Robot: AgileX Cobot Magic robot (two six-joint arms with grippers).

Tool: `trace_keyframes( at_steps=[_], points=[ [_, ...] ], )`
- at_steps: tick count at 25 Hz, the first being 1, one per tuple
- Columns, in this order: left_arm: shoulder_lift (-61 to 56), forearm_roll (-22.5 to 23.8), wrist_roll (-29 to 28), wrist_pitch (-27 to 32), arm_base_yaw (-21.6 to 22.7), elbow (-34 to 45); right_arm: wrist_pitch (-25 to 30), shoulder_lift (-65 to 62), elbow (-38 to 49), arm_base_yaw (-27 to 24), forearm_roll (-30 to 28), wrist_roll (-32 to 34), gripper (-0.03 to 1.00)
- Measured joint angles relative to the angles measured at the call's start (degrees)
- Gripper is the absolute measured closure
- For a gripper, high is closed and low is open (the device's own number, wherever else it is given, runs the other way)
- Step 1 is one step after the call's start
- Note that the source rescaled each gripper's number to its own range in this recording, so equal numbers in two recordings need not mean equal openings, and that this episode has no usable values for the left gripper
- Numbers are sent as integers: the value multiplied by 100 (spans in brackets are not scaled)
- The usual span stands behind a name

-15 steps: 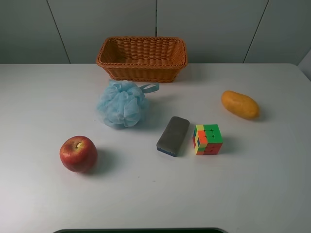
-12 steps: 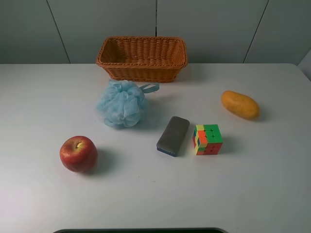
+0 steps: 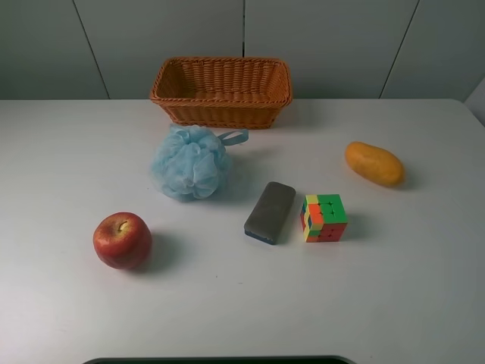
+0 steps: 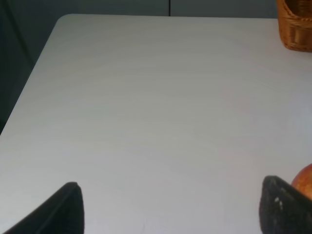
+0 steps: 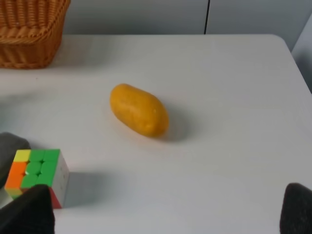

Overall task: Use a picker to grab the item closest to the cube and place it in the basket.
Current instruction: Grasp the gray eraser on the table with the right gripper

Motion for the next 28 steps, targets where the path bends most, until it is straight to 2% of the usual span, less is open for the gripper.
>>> trace_keyframes(
  at_steps=[3,7,15,21,28],
  points=[
    [0,0,0,0,0,0,-204,105,-294,0,22,33,-3],
    [0,0,0,0,0,0,-281,1098,-1035,0,150,151,-3],
    [0,0,0,0,0,0,-309,3816,-2932,0,971,211,-3],
    [0,0,0,0,0,0,-157,5451,-3879,10,1518,429,-3],
    [0,0,0,0,0,0,-654,6883,-4100,906,1519,1173,-3]
  ],
)
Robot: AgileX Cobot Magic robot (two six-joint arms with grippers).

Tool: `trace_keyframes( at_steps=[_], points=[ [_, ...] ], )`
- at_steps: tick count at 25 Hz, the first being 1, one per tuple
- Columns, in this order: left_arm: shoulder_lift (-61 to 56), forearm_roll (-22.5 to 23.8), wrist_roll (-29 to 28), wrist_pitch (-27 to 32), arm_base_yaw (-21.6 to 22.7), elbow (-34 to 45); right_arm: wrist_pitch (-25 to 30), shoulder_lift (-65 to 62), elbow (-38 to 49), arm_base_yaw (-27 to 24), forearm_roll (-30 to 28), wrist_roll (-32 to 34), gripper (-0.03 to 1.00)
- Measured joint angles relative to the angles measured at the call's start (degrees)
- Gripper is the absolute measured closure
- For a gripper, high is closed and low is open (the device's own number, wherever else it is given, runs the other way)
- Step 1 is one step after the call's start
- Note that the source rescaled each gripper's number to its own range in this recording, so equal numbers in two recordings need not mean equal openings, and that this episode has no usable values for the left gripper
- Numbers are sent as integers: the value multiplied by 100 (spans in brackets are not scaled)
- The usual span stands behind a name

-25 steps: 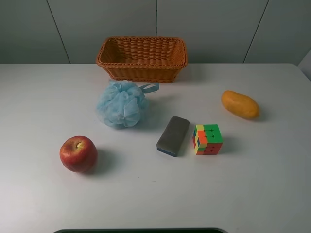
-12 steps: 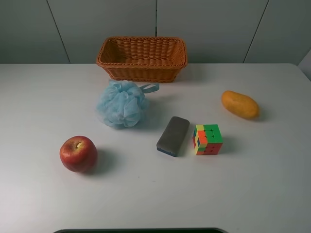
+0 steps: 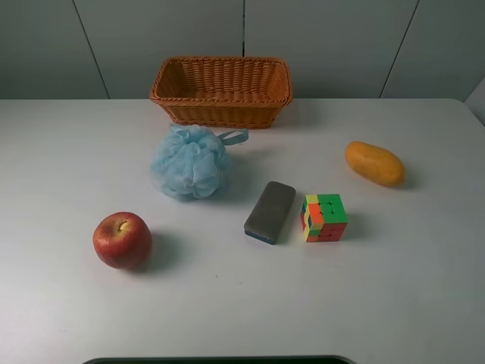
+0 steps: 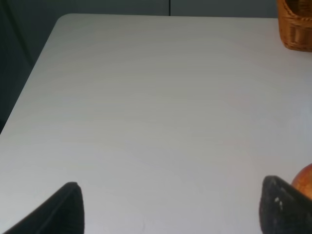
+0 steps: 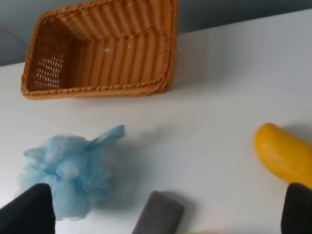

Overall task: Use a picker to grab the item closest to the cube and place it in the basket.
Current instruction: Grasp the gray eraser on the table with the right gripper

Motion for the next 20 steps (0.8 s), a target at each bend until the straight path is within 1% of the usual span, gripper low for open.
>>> trace_keyframes(
  at_steps=[4,8,10,15,20],
  points=[
    [0,0,0,0,0,0,-188,867,-45,575,-87,476,-3],
    [0,0,0,0,0,0,-284,1652,-54,1244,-619,1245,-3],
    [0,0,0,0,0,0,-308,1993,-54,1513,-757,1547,-3],
    [0,0,0,0,0,0,-322,2636,-54,1967,-926,2154,-3],
    [0,0,0,0,0,0,-345,3196,-54,2151,-926,2337,-3]
  ],
)
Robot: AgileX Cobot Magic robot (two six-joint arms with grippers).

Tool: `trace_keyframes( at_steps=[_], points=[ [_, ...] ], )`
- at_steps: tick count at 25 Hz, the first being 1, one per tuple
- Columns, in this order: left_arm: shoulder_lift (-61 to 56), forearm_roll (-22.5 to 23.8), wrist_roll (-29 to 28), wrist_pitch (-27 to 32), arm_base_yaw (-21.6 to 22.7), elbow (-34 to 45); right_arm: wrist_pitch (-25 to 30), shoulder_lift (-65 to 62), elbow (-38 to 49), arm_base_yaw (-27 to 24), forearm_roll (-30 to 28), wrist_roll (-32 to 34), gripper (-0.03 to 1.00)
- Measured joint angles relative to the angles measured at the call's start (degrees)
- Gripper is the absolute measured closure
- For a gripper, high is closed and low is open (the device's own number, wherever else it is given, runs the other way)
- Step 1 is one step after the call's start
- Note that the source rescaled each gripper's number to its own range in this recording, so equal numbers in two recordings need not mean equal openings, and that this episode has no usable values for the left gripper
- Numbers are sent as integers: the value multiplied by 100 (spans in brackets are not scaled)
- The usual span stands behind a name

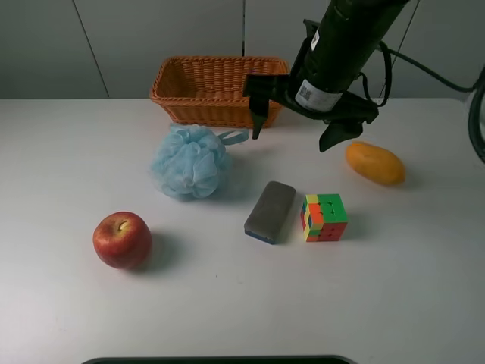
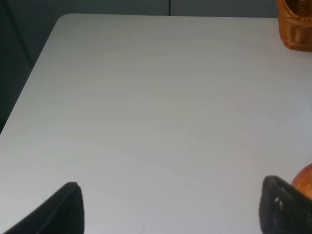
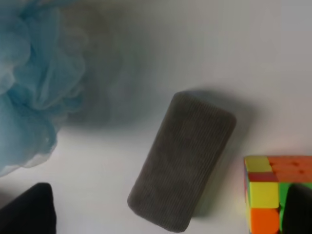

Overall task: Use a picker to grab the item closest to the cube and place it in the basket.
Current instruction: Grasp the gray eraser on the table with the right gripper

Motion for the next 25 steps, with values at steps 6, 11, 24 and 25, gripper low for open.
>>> trace_keyframes(
  at_steps=[6,11,24,25],
  points=[
    [0,0,0,0,0,0,-335,474,0,23,50,47,-3],
    [0,0,0,0,0,0,-387,816,-82,23,127,58,-3],
    [0,0,0,0,0,0,-278,1560,-351,23,164,-57,-3],
    [0,0,0,0,0,0,-267,1595,-351,23,164,-57,-3]
  ],
)
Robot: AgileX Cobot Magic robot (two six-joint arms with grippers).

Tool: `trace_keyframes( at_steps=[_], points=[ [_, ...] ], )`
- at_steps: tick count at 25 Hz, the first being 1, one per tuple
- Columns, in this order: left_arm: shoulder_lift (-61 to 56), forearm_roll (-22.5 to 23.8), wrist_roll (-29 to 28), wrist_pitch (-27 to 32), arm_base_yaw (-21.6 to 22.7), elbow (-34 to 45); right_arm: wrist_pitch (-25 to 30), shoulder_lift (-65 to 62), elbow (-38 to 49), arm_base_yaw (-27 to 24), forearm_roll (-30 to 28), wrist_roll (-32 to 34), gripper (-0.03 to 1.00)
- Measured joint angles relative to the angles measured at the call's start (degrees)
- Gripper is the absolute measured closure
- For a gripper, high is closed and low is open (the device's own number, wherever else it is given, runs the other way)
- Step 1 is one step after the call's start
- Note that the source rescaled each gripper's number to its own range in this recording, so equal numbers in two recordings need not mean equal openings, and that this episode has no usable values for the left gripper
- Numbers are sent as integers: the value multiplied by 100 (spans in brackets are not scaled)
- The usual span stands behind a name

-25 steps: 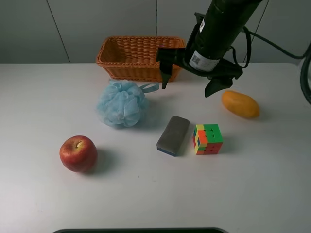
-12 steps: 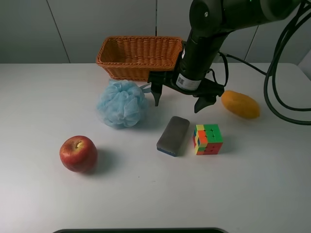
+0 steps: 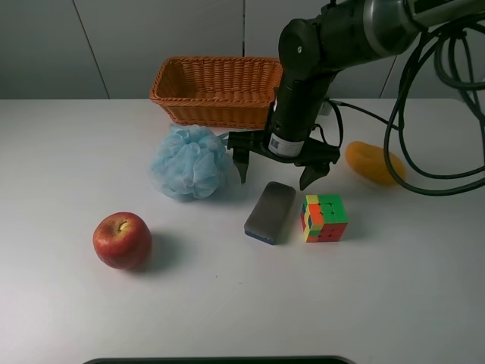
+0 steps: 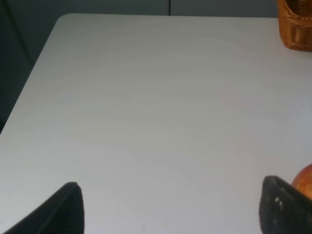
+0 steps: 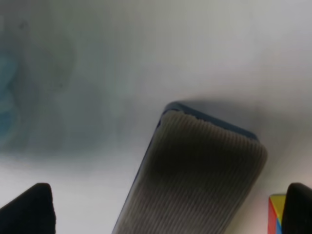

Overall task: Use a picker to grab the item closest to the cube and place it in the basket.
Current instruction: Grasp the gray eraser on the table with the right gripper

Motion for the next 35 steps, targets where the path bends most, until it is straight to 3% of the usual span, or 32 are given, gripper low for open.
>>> trace_keyframes(
  at_steps=[33,34,35],
  points=[
    [0,0,0,0,0,0,-164,593,-39,-38,309,-344,-3],
    [0,0,10,0,0,0,-164,593,-39,-38,309,-344,2],
    [0,0,23,0,0,0,-164,593,-39,-38,309,-344,18]
  ],
)
